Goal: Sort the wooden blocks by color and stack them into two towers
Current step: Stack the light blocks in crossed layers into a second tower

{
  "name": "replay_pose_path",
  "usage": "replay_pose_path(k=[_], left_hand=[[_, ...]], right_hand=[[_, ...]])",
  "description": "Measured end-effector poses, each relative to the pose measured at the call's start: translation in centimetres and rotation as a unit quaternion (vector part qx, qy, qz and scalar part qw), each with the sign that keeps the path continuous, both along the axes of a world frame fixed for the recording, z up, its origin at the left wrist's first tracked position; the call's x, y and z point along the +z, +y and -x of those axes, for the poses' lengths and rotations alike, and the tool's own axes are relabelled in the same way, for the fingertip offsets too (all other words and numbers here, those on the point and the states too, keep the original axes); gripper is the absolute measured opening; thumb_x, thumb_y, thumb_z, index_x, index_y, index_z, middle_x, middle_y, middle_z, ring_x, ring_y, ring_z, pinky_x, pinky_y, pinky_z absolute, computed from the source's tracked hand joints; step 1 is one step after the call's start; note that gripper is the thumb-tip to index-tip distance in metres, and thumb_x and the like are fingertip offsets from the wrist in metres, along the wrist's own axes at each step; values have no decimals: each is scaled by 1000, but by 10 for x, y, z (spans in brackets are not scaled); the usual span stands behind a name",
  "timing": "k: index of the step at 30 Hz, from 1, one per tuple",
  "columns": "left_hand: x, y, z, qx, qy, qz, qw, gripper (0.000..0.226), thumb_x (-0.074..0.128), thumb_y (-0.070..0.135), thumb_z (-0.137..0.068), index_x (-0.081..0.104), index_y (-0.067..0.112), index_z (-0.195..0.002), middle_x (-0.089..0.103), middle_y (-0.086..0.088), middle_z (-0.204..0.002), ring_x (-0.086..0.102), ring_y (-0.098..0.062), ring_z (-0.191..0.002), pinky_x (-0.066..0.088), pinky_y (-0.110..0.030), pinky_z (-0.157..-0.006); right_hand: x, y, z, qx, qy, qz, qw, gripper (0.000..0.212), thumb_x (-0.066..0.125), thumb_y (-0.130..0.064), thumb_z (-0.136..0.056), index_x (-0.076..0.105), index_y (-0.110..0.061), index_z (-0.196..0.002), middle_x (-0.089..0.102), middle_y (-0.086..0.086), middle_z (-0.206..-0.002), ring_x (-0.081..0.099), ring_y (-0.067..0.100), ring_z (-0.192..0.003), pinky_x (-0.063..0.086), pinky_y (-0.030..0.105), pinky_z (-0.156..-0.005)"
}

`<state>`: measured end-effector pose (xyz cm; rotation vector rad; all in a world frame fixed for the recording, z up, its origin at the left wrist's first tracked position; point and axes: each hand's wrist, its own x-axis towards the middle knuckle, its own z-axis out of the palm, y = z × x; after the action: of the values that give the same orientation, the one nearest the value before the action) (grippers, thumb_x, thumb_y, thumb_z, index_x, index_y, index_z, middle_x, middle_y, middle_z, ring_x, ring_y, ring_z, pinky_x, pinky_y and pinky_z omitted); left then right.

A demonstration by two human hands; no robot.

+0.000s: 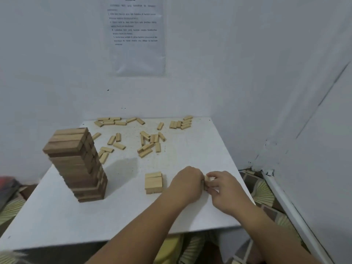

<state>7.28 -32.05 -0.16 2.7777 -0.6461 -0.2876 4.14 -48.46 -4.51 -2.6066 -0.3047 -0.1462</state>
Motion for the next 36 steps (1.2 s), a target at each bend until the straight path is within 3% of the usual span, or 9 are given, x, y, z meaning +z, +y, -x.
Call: replay_pose_path(k=[4, 8, 12, 14, 18, 21, 31, 36], left_hand=[[-12, 17, 51, 16, 3, 34, 999, 17, 60, 8, -93, 74, 14, -100, 68, -4, -98, 63, -22, -95, 45, -28, -76], [-28, 42, 85, 12, -33, 84, 996, 15, 66, 5, -84, 73, 17, -89, 63, 5, -86, 58, -15, -84, 40, -24, -68], [-30, 60, 102, 18, -43, 155, 987, 11, 65, 7, -84, 70, 17, -87, 61, 7, -83, 56, -13, -79, 50, -35, -70], [-29, 65, 105, 23, -39, 182, 982, 6, 68, 17, -88, 70, 20, -92, 63, 8, -88, 58, -12, -82, 52, -37, -75], [-23, 78, 114, 35, -18, 207, 978, 40, 77, 38, -87, 66, 27, -124, 66, 11, -117, 58, -9, -109, 48, -29, -96], [-25, 89, 116, 58, 8, 189, 980, 68, 78, 29, -87, 51, 28, -149, 54, 9, -149, 47, -11, -137, 38, -31, -116], [-24, 93, 101, 91, 38, 215, 972, 72, 86, 26, -80, 57, 28, -145, 64, 7, -137, 57, -9, -122, 44, -22, -100], [-32, 100, 106, 117, 21, 239, 964, 64, 84, 26, -83, 59, 27, -142, 66, 8, -133, 59, -7, -117, 46, -21, -100]], right_hand=[[-2, 14, 45, 5, 20, -9, 1000, 22, 66, -9, -91, 82, -19, -101, 66, -2, -131, 55, 24, -120, 31, 22, -97], [-3, 31, 76, 9, 27, -17, 999, 20, 69, -11, -88, 83, -19, -100, 66, -6, -130, 56, 23, -120, 34, 24, -97], [2, 47, 88, 3, 35, -12, 999, 20, 69, -14, -89, 82, -21, -103, 65, -11, -131, 54, 20, -122, 43, 35, -103], [6, 50, 90, 2, 46, -3, 999, 20, 68, -16, -90, 81, -22, -104, 64, -13, -133, 52, 18, -124, 41, 33, -104], [8, 49, 90, -11, 60, -20, 998, 22, 70, -18, -90, 81, -23, -108, 63, -15, -134, 51, 15, -125, 41, 36, -107], [8, 50, 90, -7, 67, -14, 998, 25, 69, -19, -91, 79, -26, -112, 61, -20, -136, 49, 12, -124, 41, 36, -107], [14, 56, 84, 5, 101, 9, 995, 25, 66, -26, -93, 76, -37, -113, 56, -34, -135, 45, 8, -114, 40, 37, -102], [15, 62, 85, 25, 88, 4, 996, 27, 66, -22, -94, 76, -35, -116, 34, -49, -102, 45, 8, -107, 39, 36, -105]])
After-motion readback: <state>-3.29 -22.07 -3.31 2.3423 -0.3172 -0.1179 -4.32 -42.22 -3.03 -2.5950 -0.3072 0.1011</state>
